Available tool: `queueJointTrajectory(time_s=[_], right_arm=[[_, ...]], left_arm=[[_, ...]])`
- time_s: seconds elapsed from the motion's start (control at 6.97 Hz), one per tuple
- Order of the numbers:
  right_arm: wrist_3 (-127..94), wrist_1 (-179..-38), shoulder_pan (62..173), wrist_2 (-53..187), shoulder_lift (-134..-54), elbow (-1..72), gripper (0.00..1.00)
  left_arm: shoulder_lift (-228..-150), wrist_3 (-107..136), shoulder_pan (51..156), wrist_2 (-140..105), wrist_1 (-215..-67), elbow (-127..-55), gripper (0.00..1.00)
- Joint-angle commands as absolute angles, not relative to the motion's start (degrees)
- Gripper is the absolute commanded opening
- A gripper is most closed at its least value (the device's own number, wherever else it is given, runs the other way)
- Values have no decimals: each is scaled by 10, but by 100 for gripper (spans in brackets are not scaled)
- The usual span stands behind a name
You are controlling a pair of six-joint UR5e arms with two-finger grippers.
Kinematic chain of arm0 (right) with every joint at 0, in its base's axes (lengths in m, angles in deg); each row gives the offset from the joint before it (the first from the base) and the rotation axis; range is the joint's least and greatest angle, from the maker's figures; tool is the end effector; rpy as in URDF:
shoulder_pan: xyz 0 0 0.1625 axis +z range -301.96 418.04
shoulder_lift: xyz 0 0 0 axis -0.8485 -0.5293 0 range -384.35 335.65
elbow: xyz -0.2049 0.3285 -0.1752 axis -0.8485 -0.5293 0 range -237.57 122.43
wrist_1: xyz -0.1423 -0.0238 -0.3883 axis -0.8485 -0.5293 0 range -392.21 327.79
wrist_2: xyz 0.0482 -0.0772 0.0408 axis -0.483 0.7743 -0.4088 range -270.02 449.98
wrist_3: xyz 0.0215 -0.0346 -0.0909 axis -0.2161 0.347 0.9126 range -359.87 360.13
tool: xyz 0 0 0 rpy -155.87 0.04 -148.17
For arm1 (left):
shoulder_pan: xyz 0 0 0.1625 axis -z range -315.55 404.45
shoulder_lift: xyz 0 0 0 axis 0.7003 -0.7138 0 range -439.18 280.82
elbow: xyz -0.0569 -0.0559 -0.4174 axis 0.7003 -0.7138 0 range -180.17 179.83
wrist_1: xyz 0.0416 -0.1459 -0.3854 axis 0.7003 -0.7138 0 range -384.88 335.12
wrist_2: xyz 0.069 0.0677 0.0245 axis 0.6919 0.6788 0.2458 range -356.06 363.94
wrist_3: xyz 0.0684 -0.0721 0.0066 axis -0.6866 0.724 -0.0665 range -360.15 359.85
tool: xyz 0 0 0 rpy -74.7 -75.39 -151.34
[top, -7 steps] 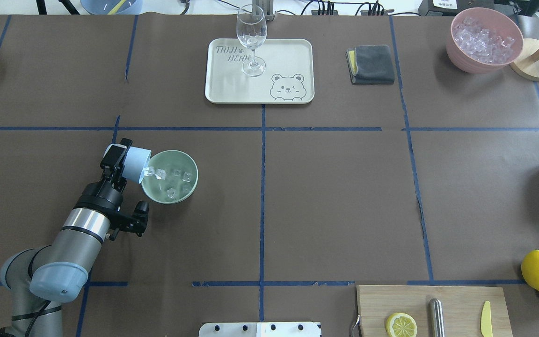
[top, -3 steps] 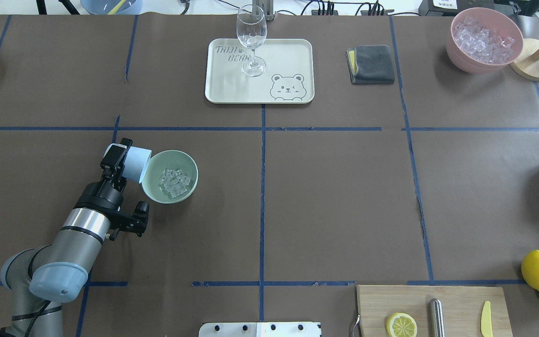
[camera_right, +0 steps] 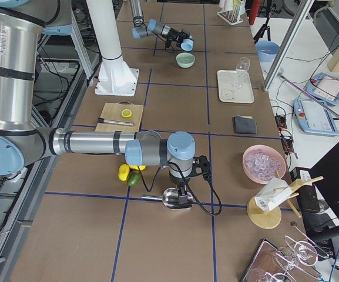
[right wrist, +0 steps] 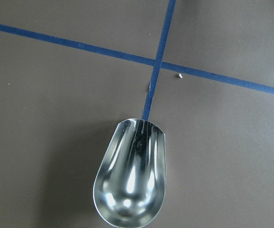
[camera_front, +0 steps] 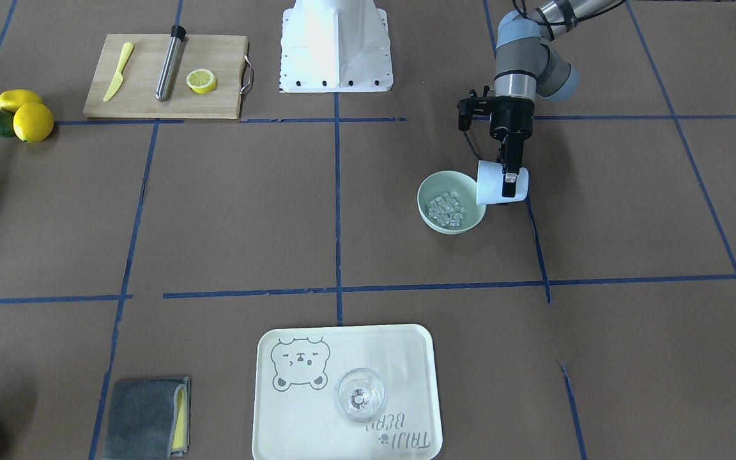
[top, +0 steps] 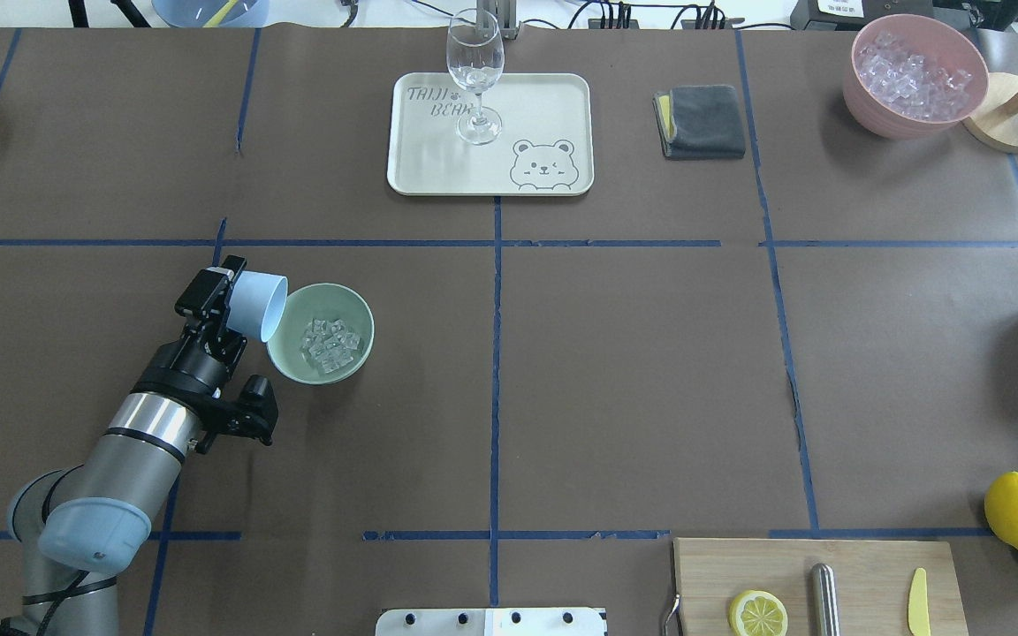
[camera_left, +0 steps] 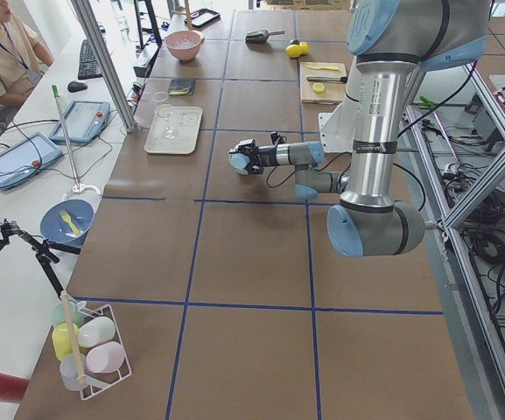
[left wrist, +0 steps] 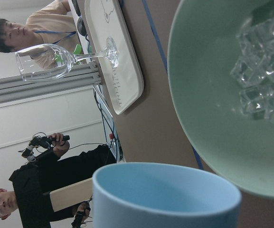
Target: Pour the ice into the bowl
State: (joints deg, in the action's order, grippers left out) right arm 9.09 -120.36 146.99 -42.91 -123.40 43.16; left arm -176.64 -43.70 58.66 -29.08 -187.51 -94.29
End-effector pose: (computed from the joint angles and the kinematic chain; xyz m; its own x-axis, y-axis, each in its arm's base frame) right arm 0.0576 -0.4304 0.6374 0.7199 -0.2101 0.6615 0.1321 0.9771 0.1666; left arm 0.4347 -0.3338 0.4114 0.6157 0.2515 0.7468 -0.7202 -0.2050 0.6628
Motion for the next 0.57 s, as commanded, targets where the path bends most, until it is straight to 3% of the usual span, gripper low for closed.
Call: queueJointTrajectory(time_s=[0.0, 0.43], right_arm=[[91, -1204, 1469, -429, -1234, 431, 100], [91, -1204, 1469, -429, -1234, 431, 100]], left_arm=[[-1763, -347, 583, -295, -2030, -933, 0], [-1766, -115, 560, -297, -2126, -922, 0]])
